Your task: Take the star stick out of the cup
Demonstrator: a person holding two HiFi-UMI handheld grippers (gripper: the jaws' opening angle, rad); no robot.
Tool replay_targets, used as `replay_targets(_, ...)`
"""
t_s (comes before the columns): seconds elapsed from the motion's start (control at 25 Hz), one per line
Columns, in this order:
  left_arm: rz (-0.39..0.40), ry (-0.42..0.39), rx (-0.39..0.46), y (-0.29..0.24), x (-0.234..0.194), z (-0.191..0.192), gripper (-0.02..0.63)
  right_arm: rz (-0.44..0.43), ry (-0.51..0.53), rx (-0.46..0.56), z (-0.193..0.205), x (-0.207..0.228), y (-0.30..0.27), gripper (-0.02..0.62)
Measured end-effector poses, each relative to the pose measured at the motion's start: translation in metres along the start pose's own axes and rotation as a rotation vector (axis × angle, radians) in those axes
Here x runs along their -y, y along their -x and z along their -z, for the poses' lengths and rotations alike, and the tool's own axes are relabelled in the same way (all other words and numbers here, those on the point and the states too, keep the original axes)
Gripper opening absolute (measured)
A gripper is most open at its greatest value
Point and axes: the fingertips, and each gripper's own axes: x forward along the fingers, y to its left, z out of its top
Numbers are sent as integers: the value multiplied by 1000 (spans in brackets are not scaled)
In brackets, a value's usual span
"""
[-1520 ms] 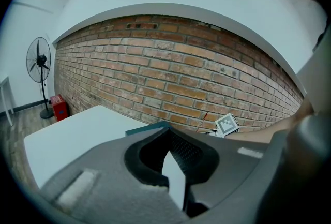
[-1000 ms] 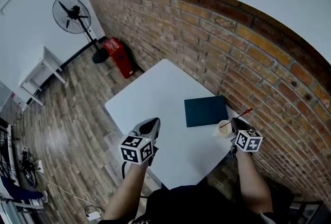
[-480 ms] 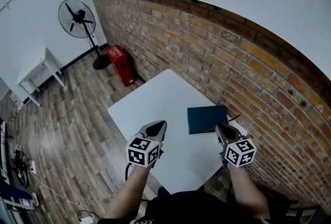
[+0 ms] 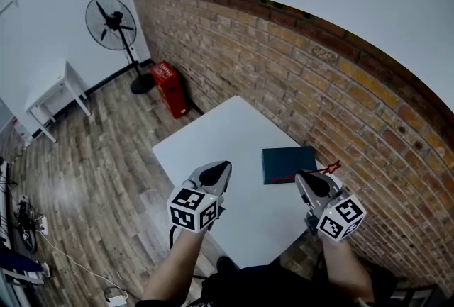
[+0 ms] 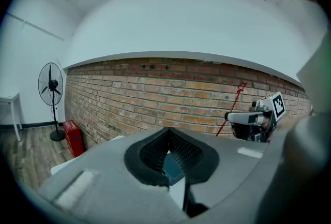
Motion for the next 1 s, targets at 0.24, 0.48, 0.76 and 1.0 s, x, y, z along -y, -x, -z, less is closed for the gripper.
replay_targets(0.24,-76,-23,23,27,-22,-3,8,32,-1,80,-19,6,22,14)
replay_targets(0.48,-128,16,20,43,-40,13,8,83,-34,50,10,18,35,14)
replay_targets(0.76,-138,47,-8,47,-42,36,8,63,-37,-8,40,7,25,13)
replay_targets(1.0,-124,57,-25,43,-37,45,8,46,-34,-16,41,4,21,12)
